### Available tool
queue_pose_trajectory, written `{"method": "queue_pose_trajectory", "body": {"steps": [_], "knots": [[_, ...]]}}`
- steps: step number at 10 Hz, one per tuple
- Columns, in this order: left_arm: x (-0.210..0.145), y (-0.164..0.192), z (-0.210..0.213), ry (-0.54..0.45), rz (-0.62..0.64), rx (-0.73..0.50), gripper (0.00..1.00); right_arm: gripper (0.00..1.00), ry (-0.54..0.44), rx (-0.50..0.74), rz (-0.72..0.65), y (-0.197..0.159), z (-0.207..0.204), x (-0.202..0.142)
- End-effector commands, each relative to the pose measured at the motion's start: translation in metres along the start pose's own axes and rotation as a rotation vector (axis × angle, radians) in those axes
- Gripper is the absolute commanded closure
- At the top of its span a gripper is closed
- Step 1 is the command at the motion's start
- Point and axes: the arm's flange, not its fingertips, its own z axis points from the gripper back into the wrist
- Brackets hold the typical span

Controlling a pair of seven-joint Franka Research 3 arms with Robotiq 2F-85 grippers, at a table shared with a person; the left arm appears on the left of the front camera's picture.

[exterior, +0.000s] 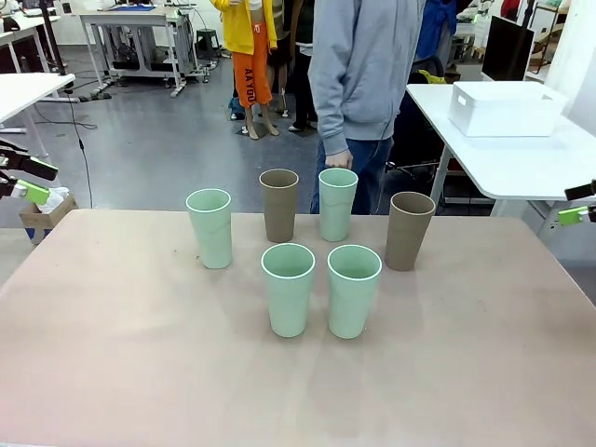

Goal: Stack the cups and store them in the basket.
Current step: Pick up two Reusable plastic cups , one in each hand.

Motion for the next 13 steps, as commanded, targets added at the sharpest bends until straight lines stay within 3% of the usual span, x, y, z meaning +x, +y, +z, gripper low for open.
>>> {"method": "queue_pose_trajectory", "body": {"steps": [1,13], "knots": [[0.0012,0.0002,0.0012,-0.012,-0.008,-0.005,0.00,0.00,-0.033,0.001,0.023,-0.0036,-0.0018,-0.0003],[0.0012,0.0002,0.0012,-0.012,-0.008,-0.005,0.00,0.00,-0.033,0.001,0.023,-0.0036,-0.0018,-0.0003]]}}
